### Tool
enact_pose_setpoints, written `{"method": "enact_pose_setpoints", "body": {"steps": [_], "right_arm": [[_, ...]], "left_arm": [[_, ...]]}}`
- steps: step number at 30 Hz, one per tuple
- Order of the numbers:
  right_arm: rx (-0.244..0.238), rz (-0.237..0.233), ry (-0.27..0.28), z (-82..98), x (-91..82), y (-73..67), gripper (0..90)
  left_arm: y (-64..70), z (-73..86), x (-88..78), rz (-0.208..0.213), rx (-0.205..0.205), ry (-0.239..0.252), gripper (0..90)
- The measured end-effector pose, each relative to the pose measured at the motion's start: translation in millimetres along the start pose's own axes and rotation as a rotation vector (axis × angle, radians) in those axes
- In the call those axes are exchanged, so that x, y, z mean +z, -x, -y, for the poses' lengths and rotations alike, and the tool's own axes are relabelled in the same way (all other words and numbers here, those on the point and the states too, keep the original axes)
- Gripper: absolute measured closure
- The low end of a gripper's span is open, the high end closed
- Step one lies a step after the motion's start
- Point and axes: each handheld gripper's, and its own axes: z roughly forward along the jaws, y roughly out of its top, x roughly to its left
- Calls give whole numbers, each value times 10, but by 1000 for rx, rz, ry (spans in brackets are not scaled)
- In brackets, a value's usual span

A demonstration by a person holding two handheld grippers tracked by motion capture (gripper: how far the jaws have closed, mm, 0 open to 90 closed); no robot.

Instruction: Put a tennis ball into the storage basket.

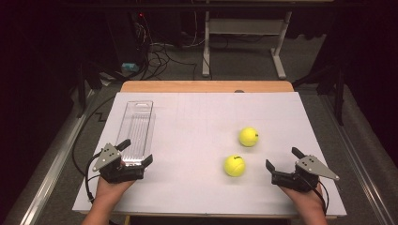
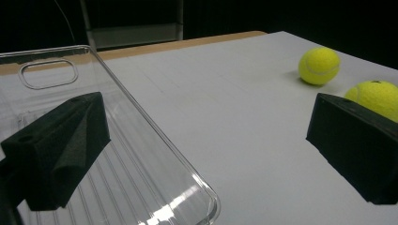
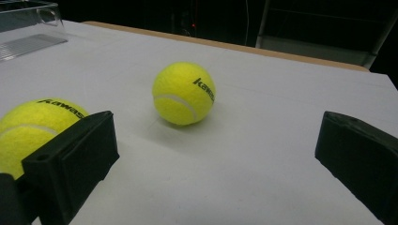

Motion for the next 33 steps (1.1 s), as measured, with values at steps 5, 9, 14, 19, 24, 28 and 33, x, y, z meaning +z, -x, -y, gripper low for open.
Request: {"method": "enact_pose_setpoints", "body": {"steps": [5,9,14,19,24,28,33], "right_arm": [[15,1,0,10,2,17,0],[16,0,5,5,-3,12,0],[17,-4,4,2,6,4,0],[15,-8,-8,-3,16,0,0],[10,-15,-49,-5,41,2,0],[0,-26,-101,-1,76,-7,0],[-14,-43,-148,9,105,-22,0]], "left_arm": [[15,-3,-3,2,-3,6,5],[19,-4,-3,4,-1,5,5],[25,-5,0,11,0,3,5],[40,-4,14,17,4,-2,6],[58,-7,21,20,15,-8,5],[75,-6,35,25,16,-6,5],[83,-7,36,30,22,-8,5]]}}
